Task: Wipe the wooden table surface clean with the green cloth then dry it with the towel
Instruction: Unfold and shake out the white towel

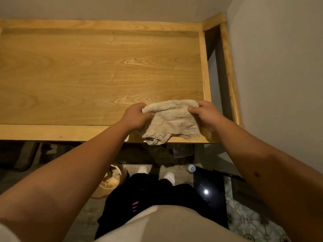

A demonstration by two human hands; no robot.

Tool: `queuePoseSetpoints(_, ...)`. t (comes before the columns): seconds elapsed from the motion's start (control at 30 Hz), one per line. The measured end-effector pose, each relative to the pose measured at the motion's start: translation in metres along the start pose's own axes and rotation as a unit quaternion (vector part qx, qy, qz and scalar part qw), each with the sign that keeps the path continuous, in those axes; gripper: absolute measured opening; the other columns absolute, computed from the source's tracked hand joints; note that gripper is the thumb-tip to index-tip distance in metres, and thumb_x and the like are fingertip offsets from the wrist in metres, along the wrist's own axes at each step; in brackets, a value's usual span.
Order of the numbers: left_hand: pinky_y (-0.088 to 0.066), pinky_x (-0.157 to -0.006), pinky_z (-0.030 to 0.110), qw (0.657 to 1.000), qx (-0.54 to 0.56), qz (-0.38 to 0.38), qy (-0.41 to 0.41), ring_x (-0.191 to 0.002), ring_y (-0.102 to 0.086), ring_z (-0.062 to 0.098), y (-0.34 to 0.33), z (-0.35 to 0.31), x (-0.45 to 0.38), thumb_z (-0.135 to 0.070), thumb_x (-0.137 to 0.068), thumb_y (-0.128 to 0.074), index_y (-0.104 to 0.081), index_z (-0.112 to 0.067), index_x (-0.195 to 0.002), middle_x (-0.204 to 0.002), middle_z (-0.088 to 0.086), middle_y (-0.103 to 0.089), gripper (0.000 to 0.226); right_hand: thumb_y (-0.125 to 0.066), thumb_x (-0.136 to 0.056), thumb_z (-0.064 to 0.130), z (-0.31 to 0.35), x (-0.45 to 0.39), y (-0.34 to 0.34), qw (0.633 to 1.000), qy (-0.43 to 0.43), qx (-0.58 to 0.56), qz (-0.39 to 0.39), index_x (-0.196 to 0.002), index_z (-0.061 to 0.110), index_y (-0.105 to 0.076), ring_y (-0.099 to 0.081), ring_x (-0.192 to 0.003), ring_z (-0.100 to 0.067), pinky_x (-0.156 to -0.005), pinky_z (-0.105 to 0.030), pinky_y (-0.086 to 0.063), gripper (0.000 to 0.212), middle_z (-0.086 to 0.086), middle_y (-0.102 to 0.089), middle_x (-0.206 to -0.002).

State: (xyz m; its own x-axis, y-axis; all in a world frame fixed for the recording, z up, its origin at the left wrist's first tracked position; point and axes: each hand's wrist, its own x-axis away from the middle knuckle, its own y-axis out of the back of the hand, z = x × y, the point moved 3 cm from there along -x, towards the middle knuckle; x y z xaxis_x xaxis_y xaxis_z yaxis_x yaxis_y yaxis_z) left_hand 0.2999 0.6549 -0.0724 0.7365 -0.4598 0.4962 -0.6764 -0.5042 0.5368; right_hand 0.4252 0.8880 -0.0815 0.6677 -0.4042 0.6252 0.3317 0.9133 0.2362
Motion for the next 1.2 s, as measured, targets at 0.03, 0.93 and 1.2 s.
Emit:
queuePoseSetpoints(0.03, -0.051, -0.062, 0.032, 0.999, 0.041, -0.006, -0.011, -0.074, -0.064, 0.020, 0.010, -0.004, 0.007, -0.022, -0.094, -0.070, -0.061, -0.025, -0.086, -0.081, 0.002, -0.067, 0.012, -0.070, -0.091, 0.023, 0.007, 0.005, 0.004, 1.000, 0.028, -0.001, 0.014, -0.101, 0.014, -0.070, -0.072, -0.093, -0.026, -0.082, -0.044, -0.059, 0.013, -0.007, -0.075, -0.100)
queuePoseSetpoints(0.93, -0.049, -0.075, 0.027, 0.940, 0.288, -0.135, -0.121, -0.081, -0.059, 0.009, 0.168, 0.008, 0.221, 0.006, -0.100, -0.048, -0.057, -0.016, -0.099, -0.094, 0.003, -0.058, 0.024, -0.065, -0.087, 0.002, 0.142, 0.145, -0.123, 0.904, 0.277, -0.177, 0.274, -0.106, 0.018, -0.062, -0.069, -0.090, -0.017, -0.076, -0.035, -0.059, 0.025, 0.003, -0.073, -0.092)
queuePoseSetpoints(1.2, -0.055, -0.065, 0.018, 0.904, 0.348, -0.227, -0.103, -0.073, -0.067, 0.002, 0.212, 0.076, 0.289, 0.007, -0.100, -0.047, -0.058, -0.016, -0.101, -0.077, -0.013, -0.071, 0.026, -0.073, -0.082, 0.016, 0.158, 0.187, -0.216, 0.899, 0.215, -0.124, 0.361, -0.054, 0.016, -0.062, -0.039, -0.054, -0.022, -0.058, -0.033, -0.028, 0.030, 0.000, -0.048, -0.052)
